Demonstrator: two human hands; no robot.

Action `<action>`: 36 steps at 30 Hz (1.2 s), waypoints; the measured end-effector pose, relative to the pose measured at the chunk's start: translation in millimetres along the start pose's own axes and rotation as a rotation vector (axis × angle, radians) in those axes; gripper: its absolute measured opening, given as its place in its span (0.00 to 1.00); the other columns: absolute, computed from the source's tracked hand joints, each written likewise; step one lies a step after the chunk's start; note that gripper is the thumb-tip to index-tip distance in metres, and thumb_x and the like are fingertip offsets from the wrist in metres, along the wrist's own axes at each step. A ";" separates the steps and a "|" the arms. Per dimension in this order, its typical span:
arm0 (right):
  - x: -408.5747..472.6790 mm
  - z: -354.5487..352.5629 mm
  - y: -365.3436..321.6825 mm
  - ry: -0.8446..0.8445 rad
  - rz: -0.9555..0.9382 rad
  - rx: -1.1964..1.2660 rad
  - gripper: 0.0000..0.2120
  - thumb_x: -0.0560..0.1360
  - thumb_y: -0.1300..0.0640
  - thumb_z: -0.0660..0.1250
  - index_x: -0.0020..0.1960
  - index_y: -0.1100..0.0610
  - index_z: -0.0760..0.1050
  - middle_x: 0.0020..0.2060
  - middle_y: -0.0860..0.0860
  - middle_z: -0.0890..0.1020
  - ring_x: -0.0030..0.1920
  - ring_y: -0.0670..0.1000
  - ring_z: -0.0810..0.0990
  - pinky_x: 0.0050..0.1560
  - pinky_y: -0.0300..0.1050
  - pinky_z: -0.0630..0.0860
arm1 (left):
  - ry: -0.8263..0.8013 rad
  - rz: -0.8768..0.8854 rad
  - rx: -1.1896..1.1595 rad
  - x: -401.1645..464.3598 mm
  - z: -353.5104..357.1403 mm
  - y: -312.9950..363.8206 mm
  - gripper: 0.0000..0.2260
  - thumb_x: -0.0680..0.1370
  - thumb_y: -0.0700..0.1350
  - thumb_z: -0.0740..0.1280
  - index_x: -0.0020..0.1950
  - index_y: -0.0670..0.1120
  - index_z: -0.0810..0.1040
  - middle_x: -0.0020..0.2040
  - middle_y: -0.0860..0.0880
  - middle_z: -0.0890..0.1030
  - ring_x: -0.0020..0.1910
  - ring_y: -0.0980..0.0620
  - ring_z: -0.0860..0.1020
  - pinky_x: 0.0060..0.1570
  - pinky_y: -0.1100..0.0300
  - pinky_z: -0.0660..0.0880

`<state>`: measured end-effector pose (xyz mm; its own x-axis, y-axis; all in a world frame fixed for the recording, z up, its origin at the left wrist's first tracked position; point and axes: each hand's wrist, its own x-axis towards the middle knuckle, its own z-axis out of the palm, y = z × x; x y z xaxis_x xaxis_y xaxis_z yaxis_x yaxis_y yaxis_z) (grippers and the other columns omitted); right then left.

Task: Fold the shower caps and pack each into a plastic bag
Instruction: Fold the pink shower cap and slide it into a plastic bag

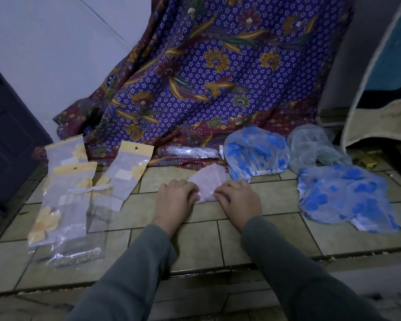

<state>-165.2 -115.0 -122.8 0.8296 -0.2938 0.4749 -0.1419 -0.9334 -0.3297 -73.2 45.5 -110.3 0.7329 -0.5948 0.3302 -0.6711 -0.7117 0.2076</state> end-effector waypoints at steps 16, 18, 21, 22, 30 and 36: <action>-3.0 7.2 9.6 -0.140 0.050 0.000 0.15 0.74 0.43 0.66 0.59 0.44 0.79 0.52 0.41 0.82 0.54 0.55 0.75 0.45 0.48 0.76 | -0.039 0.109 -0.076 -6.9 12.9 -24.2 0.22 0.73 0.63 0.59 0.55 0.52 0.83 0.47 0.51 0.79 0.44 0.47 0.76 0.42 0.53 0.76; -1.6 6.4 9.6 -0.178 0.063 0.013 0.15 0.75 0.43 0.65 0.60 0.44 0.78 0.54 0.41 0.81 0.56 0.54 0.74 0.48 0.47 0.75 | -0.034 0.102 -0.103 -6.3 12.4 -23.0 0.22 0.73 0.63 0.58 0.55 0.53 0.83 0.46 0.50 0.79 0.44 0.46 0.76 0.42 0.52 0.76; -4.7 3.0 10.7 -0.124 0.037 0.029 0.12 0.73 0.46 0.69 0.55 0.45 0.81 0.49 0.42 0.83 0.52 0.55 0.76 0.43 0.46 0.74 | -0.011 0.106 -0.124 -10.1 9.8 -21.0 0.20 0.74 0.61 0.58 0.54 0.53 0.84 0.43 0.51 0.78 0.42 0.47 0.75 0.39 0.54 0.75; -8.1 1.5 12.0 -0.106 0.032 0.026 0.11 0.71 0.46 0.71 0.53 0.45 0.82 0.47 0.42 0.84 0.50 0.55 0.77 0.40 0.45 0.74 | 0.004 0.120 -0.127 -13.3 8.6 -20.1 0.19 0.74 0.61 0.58 0.53 0.53 0.84 0.42 0.52 0.78 0.40 0.48 0.75 0.38 0.55 0.75; -26.6 -8.4 16.4 -0.023 0.020 -0.005 0.06 0.70 0.45 0.73 0.45 0.44 0.84 0.37 0.41 0.83 0.40 0.51 0.77 0.34 0.39 0.69 | 0.015 0.214 -0.152 -26.2 7.2 -21.0 0.21 0.79 0.60 0.56 0.53 0.50 0.84 0.37 0.52 0.76 0.41 0.49 0.73 0.42 0.59 0.68; -10.2 -14.3 14.0 -0.159 0.109 0.014 0.11 0.77 0.44 0.63 0.50 0.46 0.82 0.46 0.44 0.83 0.53 0.51 0.74 0.45 0.43 0.69 | -0.085 0.136 -0.160 -11.8 0.2 -15.7 0.24 0.76 0.59 0.52 0.49 0.48 0.83 0.40 0.48 0.79 0.42 0.46 0.74 0.45 0.56 0.70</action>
<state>-183.5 -128.0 -120.6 0.8846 -0.3558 0.3016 -0.2289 -0.8946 -0.3839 -71.3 63.6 -117.6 0.6365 -0.7157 0.2875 -0.7687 -0.5582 0.3123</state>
